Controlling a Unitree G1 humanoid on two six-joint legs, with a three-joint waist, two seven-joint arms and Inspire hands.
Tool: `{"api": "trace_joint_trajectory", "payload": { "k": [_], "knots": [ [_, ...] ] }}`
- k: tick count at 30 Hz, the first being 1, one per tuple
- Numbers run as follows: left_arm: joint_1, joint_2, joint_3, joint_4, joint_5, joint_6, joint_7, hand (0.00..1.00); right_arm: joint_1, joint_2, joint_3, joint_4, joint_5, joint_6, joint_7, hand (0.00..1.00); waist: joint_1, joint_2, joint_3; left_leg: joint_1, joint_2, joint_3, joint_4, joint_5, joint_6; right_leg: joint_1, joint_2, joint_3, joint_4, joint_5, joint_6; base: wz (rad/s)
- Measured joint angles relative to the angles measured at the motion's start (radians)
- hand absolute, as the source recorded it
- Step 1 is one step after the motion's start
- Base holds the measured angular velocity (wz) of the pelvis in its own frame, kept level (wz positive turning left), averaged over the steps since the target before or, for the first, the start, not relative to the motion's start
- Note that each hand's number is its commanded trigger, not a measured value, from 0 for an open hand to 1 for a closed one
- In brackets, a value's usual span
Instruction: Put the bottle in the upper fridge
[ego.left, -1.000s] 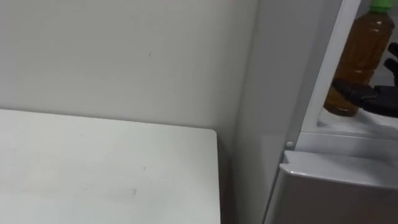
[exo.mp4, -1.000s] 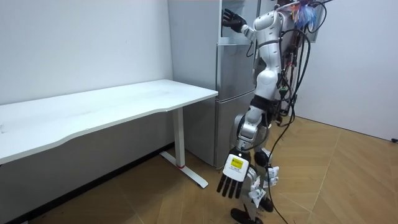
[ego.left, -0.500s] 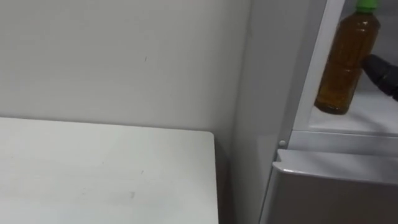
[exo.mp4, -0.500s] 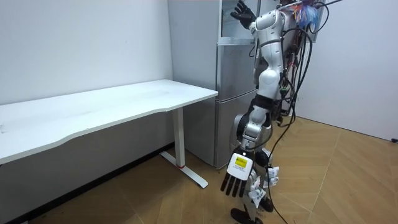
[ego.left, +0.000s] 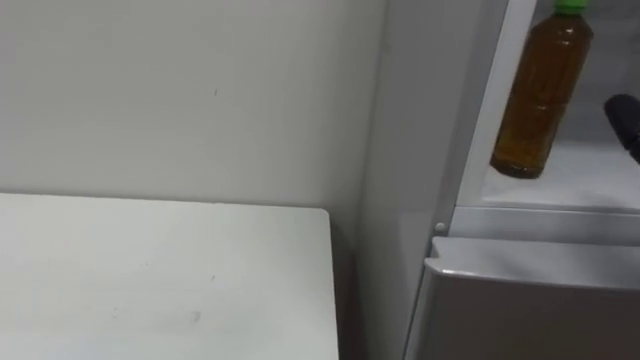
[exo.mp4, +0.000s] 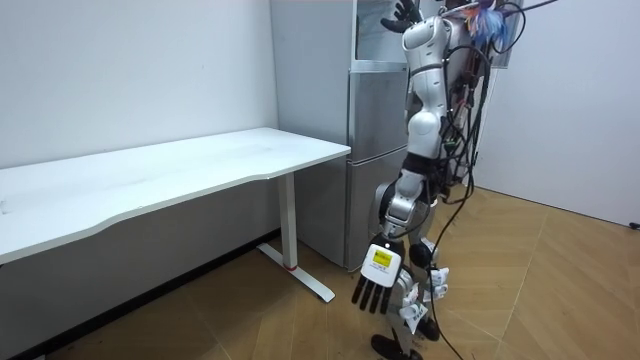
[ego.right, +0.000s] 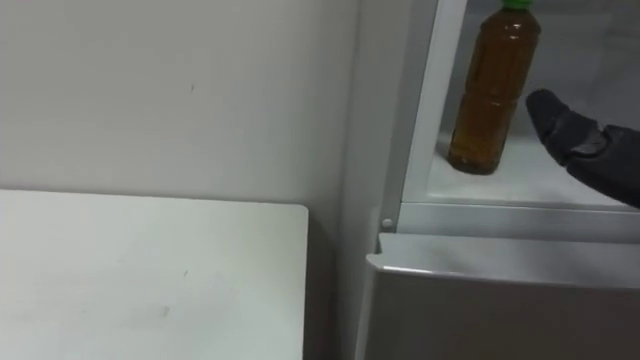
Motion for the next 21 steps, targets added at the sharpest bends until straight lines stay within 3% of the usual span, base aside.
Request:
{"api": "trace_joint_trajectory", "payload": {
  "k": [6,10,14,17,21],
  "knots": [
    [-0.006,-0.001,-0.008,0.028,-0.003,-0.007,0.001,0.0,0.115,0.047,-0.018,-0.022,-0.088,-0.024,-0.037,0.0,-0.02,-0.001,0.0001,0.0,-0.001,0.004,-0.001,-0.001,0.001,-0.006,0.0,0.02,0.01,0.0,0.0,-0.06],
    [-0.01,-0.002,-0.01,0.03,-0.007,-0.006,0.002,0.0,0.163,0.113,-0.032,-0.022,-0.229,-0.025,-0.124,0.0,-0.032,0.018,-0.001,-0.002,-0.002,0.004,-0.001,-0.004,0.006,-0.011,-0.001,0.024,0.012,0.0,0.0,-0.03],
    [-0.025,-0.003,-0.01,0.035,-0.007,-0.006,0.002,0.0,0.175,0.141,-0.031,-0.021,-0.347,-0.038,-0.191,0.0,-0.039,0.038,-0.0023,0.001,-0.004,0.006,0.0,-0.005,0.007,-0.013,-0.002,0.025,0.015,0.0,0.0,-0.02],
    [-0.038,-0.003,-0.015,0.035,-0.01,-0.007,0.006,0.0,0.178,0.143,-0.031,-0.004,-0.349,-0.061,-0.241,0.0,-0.043,0.049,-0.0004,0.005,-0.004,0.006,-0.002,-0.005,0.007,-0.014,-0.001,0.027,0.017,0.0,0.0,-0.05],
    [-0.039,-0.003,-0.03,0.036,-0.022,-0.01,0.024,0.0,0.223,0.179,-0.031,0.075,-0.342,-0.068,-0.293,0.0,-0.046,0.041,0.0025,0.005,-0.004,0.006,0.002,-0.005,0.007,-0.016,0.0,0.028,0.01,-0.004,-0.003,-0.03]
  ]
}}
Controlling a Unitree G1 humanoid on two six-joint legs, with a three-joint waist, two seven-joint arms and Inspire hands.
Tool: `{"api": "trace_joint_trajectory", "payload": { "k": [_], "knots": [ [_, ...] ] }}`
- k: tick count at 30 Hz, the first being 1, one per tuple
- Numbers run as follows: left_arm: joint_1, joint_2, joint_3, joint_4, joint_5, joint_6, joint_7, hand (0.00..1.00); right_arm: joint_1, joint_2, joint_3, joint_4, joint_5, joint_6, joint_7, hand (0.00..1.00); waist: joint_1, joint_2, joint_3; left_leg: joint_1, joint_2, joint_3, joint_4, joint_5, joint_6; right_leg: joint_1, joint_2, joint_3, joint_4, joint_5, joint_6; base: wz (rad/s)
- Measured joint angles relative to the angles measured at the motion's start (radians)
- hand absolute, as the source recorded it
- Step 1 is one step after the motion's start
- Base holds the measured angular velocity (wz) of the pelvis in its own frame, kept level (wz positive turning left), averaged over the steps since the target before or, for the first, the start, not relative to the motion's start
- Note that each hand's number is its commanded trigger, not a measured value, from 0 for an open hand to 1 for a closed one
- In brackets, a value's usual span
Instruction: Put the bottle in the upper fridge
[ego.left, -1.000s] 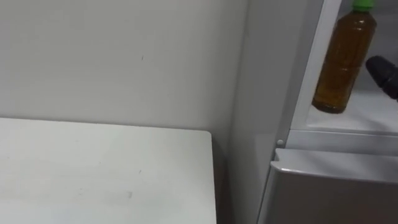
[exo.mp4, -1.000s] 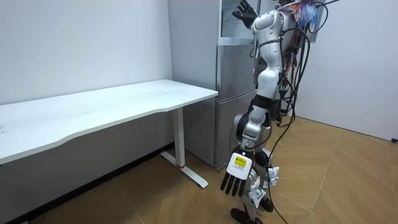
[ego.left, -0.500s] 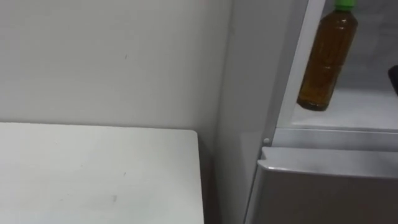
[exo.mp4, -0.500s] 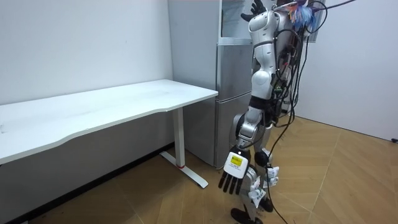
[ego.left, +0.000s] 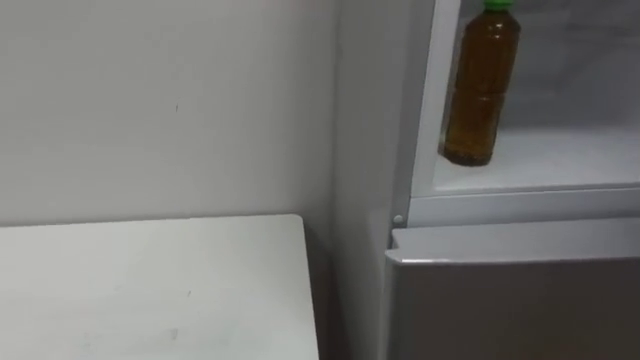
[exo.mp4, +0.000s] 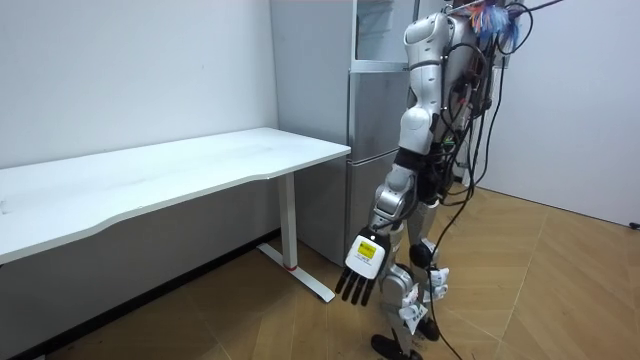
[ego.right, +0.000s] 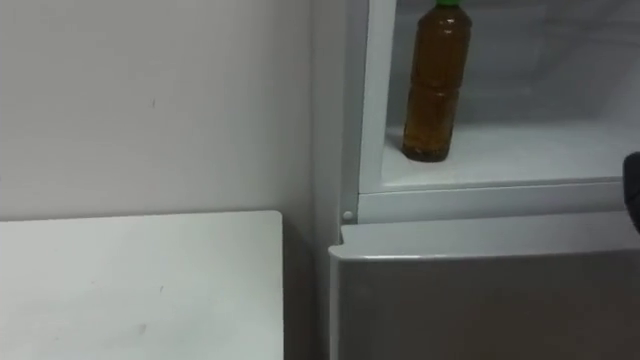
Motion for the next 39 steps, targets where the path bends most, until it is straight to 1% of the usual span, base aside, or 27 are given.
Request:
{"api": "trace_joint_trajectory", "payload": {
  "k": [1,4,8,10,14,16,17,19,20,21,23,25,26,29,32,35,39],
  "knots": [
    [-0.001,0.0,-0.014,0.0,-0.008,0.0,0.003,0.0,0.001,0.011,0.004,0.017,0.001,-0.006,-0.006,0.0,-0.001,-0.003,0.0,-0.004,0.0,0.0,0.001,0.0,0.0,-0.004,0.0,0.0,0.0,0.0,0.0,0.0],
    [-0.005,0.002,-0.037,0.001,-0.023,-0.012,0.017,0.0,0.007,0.016,0.005,0.061,0.0,-0.012,-0.041,0.0,0.003,-0.013,0.0008,-0.005,-0.001,0.0,-0.003,0.0,0.0,-0.006,-0.001,-0.001,-0.002,-0.001,0.001,0.0],
    [-0.013,0.007,-0.084,0.022,-0.028,-0.012,0.018,0.0,0.038,0.032,0.009,0.165,-0.022,-0.03,-0.093,0.0,0.003,-0.014,-0.0005,-0.004,-0.002,0.0,-0.005,0.0,0.0,-0.003,0.002,0.0,-0.003,0.0,0.003,0.02],
    [-0.023,0.007,-0.101,0.037,-0.028,-0.01,0.018,0.0,0.06,0.059,0.023,0.22,-0.04,-0.029,-0.105,0.0,0.002,-0.01,0.0,-0.005,-0.001,0.0,-0.008,0.0,0.0,-0.007,0.006,0.0,-0.002,0.0,0.003,-0.02],
    [-0.023,0.006,-0.107,0.033,-0.028,-0.01,0.018,0.0,0.073,0.071,0.03,0.279,-0.038,-0.028,-0.104,0.0,0.002,0.0,0.0015,-0.007,-0.001,0.0,-0.017,0.0,0.0,-0.016,0.008,0.011,0.0,0.0,0.003,-0.06],
    [-0.021,0.004,-0.11,0.032,-0.028,-0.004,0.018,0.0,0.073,0.084,0.038,0.31,-0.036,-0.028,-0.103,0.0,0.002,0.005,0.0023,-0.005,-0.001,0.0,-0.022,0.0,0.0,-0.015,0.01,0.014,-0.002,0.0,0.003,-0.08],
    [-0.022,0.003,-0.11,0.03,-0.028,-0.004,0.018,0.0,0.073,0.097,0.039,0.335,-0.03,-0.029,-0.104,0.0,0.001,0.007,0.0035,-0.005,-0.001,0.0,-0.023,0.0,0.0,-0.015,0.01,0.011,-0.002,0.0,0.003,0.0],
    [-0.03,0.002,-0.112,0.031,-0.028,-0.005,0.018,0.0,0.073,0.109,0.044,0.377,0.017,-0.029,-0.105,0.0,0.001,0.01,0.005,-0.006,-0.001,0.0,-0.024,0.0,0.0,-0.017,0.01,0.01,-0.003,0.0,0.003,0.0],
    [-0.032,0.002,-0.119,0.032,-0.029,-0.005,0.019,0.0,0.075,0.115,0.045,0.405,0.051,-0.029,-0.107,0.0,0.003,0.017,0.0051,-0.006,-0.002,0.0,-0.024,0.0,0.0,-0.017,0.009,0.01,-0.003,0.0,0.003,0.0],
    [-0.032,0.002,-0.126,0.031,-0.029,-0.006,0.019,0.0,0.081,0.119,0.045,0.43,0.079,-0.029,-0.109,0.0,0.003,0.02,0.0027,-0.006,-0.003,0.0,-0.023,0.0,0.0,-0.017,0.009,0.01,-0.004,0.0,0.003,0.0],
    [-0.033,0.001,-0.126,0.032,-0.03,-0.006,0.019,0.0,0.091,0.125,0.045,0.459,0.119,-0.029,-0.114,0.0,0.003,0.029,0.0003,-0.005,-0.003,0.0,-0.023,0.0,0.0,-0.018,0.009,0.01,-0.005,0.0,0.003,0.0],
    [-0.032,0.001,-0.126,0.031,-0.029,-0.009,0.019,0.0,0.097,0.126,0.045,0.486,0.152,-0.029,-0.115,0.0,0.002,0.038,-0.0003,-0.004,-0.006,0.0,-0.021,0.0,0.0,-0.02,0.009,0.012,-0.004,0.0,0.003,0.0],
    [-0.032,0.001,-0.126,0.03,-0.03,-0.012,0.019,0.0,0.098,0.126,0.045,0.49,0.161,-0.029,-0.115,0.0,0.002,0.038,-0.0004,-0.004,-0.006,0.001,-0.02,0.0,0.0,-0.02,0.009,0.012,-0.004,-0.001,0.003,-0.04],
    [-0.036,-0.001,-0.127,0.029,-0.029,-0.017,0.015,0.0,0.109,0.126,0.061,0.508,0.197,-0.031,-0.115,0.0,0.001,0.033,-0.0003,-0.005,-0.007,0.0,-0.014,0.0,0.0,-0.02,0.01,0.022,-0.003,-0.003,0.001,-0.02],
    [-0.039,-0.001,-0.127,0.027,-0.03,-0.018,0.015,0.0,0.116,0.126,0.084,0.578,0.207,-0.031,-0.114,0.0,0.001,0.024,-0.0002,-0.004,-0.006,0.0,-0.013,0.0,0.0,-0.021,0.006,0.025,-0.006,-0.005,0.001,0.0],
    [-0.039,-0.001,-0.128,0.027,-0.03,-0.018,0.015,0.0,0.136,0.128,0.093,0.597,0.238,-0.029,-0.114,0.0,0.001,0.023,0.0,-0.005,-0.004,0.0,-0.011,0.0,0.0,-0.022,0.003,0.025,-0.002,-0.008,0.003,0.0],
    [-0.037,-0.001,-0.129,0.018,-0.03,-0.017,0.015,0.0,0.147,0.128,0.094,0.62,0.244,-0.03,-0.115,0.0,0.001,0.023,-0.0003,-0.006,-0.005,0.0,-0.011,0.0,0.0,-0.027,0.001,0.028,0.001,-0.008,0.004,-0.02]
  ]
}}
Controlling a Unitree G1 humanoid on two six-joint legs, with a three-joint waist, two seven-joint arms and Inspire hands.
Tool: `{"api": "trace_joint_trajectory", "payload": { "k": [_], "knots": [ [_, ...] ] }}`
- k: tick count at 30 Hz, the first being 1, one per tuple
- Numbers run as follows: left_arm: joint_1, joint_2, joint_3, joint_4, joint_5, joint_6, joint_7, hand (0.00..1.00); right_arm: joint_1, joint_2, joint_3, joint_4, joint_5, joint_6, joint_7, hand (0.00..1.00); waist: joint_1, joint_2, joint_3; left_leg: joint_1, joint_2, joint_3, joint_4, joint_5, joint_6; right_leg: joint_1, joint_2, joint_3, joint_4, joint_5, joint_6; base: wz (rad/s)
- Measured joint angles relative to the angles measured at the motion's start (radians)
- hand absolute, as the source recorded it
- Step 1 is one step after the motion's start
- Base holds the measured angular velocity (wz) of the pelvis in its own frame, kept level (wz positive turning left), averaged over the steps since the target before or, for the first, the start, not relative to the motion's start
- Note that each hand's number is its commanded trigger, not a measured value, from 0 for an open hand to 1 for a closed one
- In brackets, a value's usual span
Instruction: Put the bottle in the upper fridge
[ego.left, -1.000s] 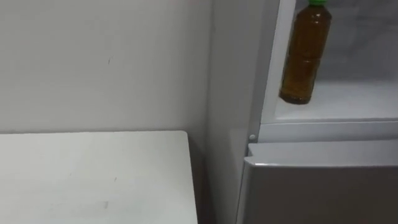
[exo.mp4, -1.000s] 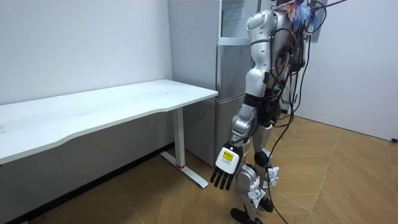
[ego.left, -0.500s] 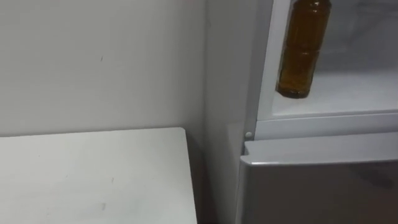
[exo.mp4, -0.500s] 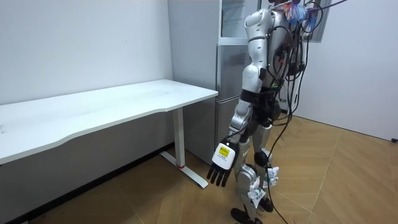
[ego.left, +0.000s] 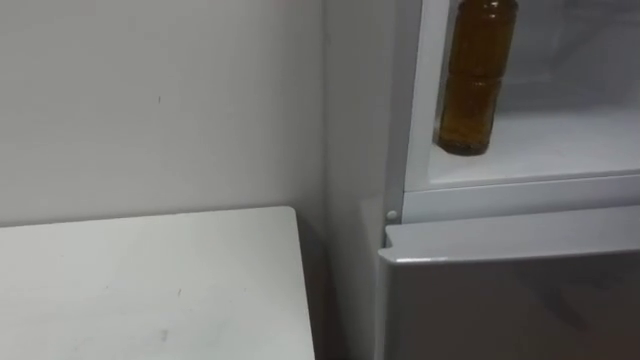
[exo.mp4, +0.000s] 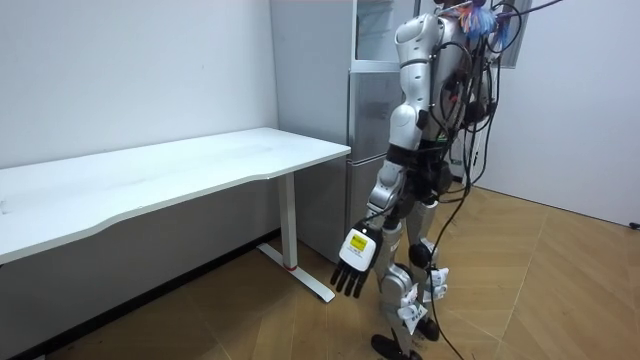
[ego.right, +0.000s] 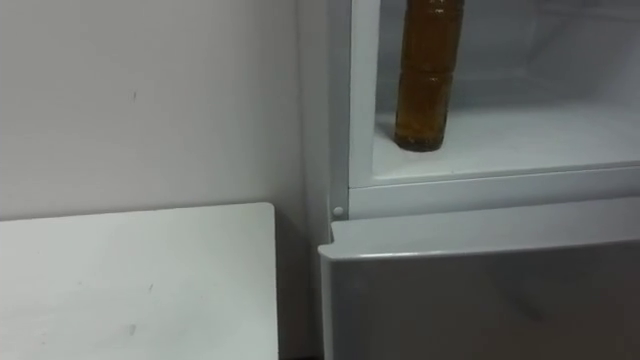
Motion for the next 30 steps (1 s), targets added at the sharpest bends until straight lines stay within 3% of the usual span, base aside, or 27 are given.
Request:
{"api": "trace_joint_trajectory", "payload": {
  "k": [7,13,25,30],
  "knots": [
    [0.016,0.001,0.001,-0.033,-0.003,-0.001,0.001,0.0,0.004,0.001,0.012,0.101,0.059,0.001,0.016,0.0,0.0,0.001,0.0,0.009,0.001,0.001,-0.001,0.0,0.0,0.007,0.006,0.016,-0.001,0.0,0.0,-0.04],
    [0.025,0.002,0.001,-0.036,-0.057,-0.016,0.0,0.0,0.005,0.001,0.019,0.203,0.299,-0.001,0.041,0.0,-0.004,0.002,0.0009,0.006,0.001,0.002,-0.004,0.0,0.0,0.007,0.006,0.014,0.0,-0.002,-0.001,0.0],
    [0.045,0.002,0.002,-0.084,-0.076,-0.024,0.0,0.0,0.002,-0.001,0.012,0.218,0.487,-0.001,0.024,0.0,-0.03,0.006,0.0,0.001,-0.002,0.001,-0.012,0.0,0.0,-0.008,0.009,0.022,0.013,-0.002,-0.001,-0.02],
    [0.056,0.014,0.005,-0.088,-0.076,-0.038,-0.003,0.0,0.001,-0.005,-0.067,0.186,0.571,-0.01,0.009,0.0,-0.035,0.0,-0.0006,0.01,-0.001,0.014,-0.013,0.0,0.0,-0.006,0.011,0.023,0.002,-0.002,-0.001,-0.04]
  ]
}}
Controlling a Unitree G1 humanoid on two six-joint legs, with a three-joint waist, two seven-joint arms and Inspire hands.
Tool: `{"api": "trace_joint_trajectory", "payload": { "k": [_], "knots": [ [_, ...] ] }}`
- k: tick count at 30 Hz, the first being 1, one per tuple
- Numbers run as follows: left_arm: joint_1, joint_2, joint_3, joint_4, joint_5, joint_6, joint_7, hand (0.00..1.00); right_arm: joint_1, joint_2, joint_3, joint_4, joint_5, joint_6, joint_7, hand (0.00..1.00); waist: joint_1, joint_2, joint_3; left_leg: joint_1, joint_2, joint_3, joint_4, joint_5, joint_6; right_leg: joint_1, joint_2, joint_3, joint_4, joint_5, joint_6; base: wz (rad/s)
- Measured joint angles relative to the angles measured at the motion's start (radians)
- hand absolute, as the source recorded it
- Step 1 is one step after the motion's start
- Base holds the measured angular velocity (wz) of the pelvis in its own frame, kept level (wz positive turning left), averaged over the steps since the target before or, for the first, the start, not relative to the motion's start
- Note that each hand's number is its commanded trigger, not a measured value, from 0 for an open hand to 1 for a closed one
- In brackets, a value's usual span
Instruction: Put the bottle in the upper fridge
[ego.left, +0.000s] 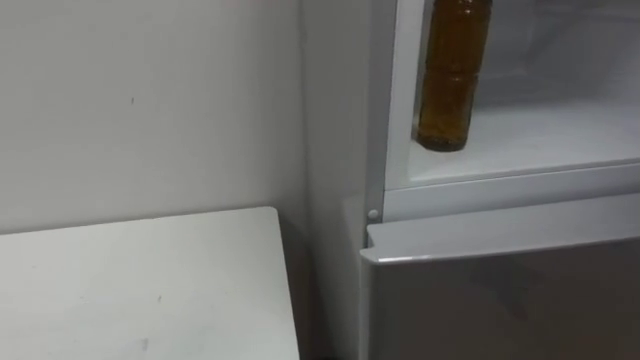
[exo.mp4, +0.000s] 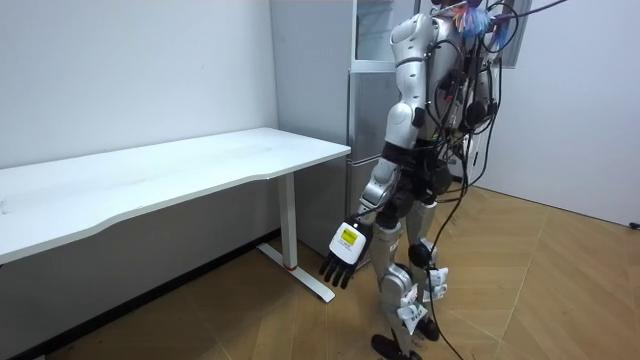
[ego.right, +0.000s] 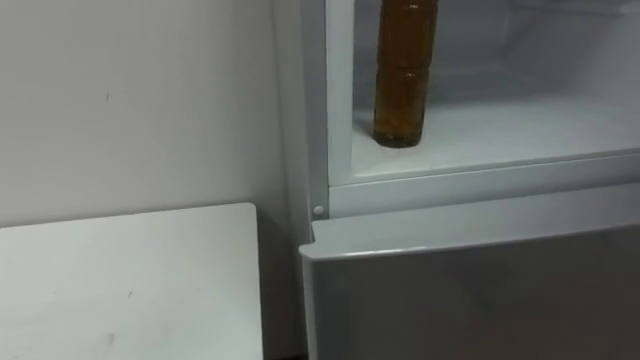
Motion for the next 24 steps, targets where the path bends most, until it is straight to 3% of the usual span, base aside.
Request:
{"api": "trace_joint_trajectory", "payload": {
  "k": [6,9,19,22,24],
  "knots": [
    [0.013,0.004,0.001,-0.001,0.0,0.0,-0.001,0.0,-0.004,-0.005,-0.087,-0.049,0.068,-0.014,-0.069,0.0,-0.024,-0.017,0.0006,0.001,0.0,0.008,-0.001,0.0,0.0,-0.004,0.0,0.008,0.004,-0.001,-0.001,-0.03],
    [0.009,0.008,0.001,-0.001,0.0,-0.004,-0.001,0.0,-0.009,-0.023,-0.105,-0.051,0.136,-0.042,-0.106,0.0,-0.025,-0.025,0.0017,0.005,0.0,0.015,-0.002,0.0,0.0,-0.007,0.002,0.019,0.013,-0.001,-0.002,-0.1],
    [0.0,0.017,0.001,-0.008,0.001,-0.014,-0.005,0.0,-0.032,-0.044,-0.254,-0.121,0.256,-0.079,-0.172,0.0,-0.057,-0.026,-0.0018,-0.01,0.001,0.048,-0.014,0.0,0.0,-0.037,0.012,0.051,0.019,0.002,-0.001,-0.09],
    [-0.007,0.021,0.002,-0.021,0.003,-0.017,-0.006,0.0,-0.044,-0.092,-0.272,-0.122,0.333,-0.09,-0.184,0.0,-0.073,-0.029,-0.0032,-0.01,0.002,0.064,-0.014,0.0,0.0,-0.038,0.014,0.056,0.015,0.002,-0.001,-0.06],
    [-0.017,0.021,0.003,-0.02,0.004,-0.017,-0.006,0.0,-0.056,-0.095,-0.304,-0.137,0.351,-0.091,-0.198,0.0,-0.078,-0.03,-0.003,-0.01,0.002,0.073,-0.015,0.0,0.0,-0.04,0.016,0.056,0.014,0.002,-0.001,-0.02]
  ]
}}
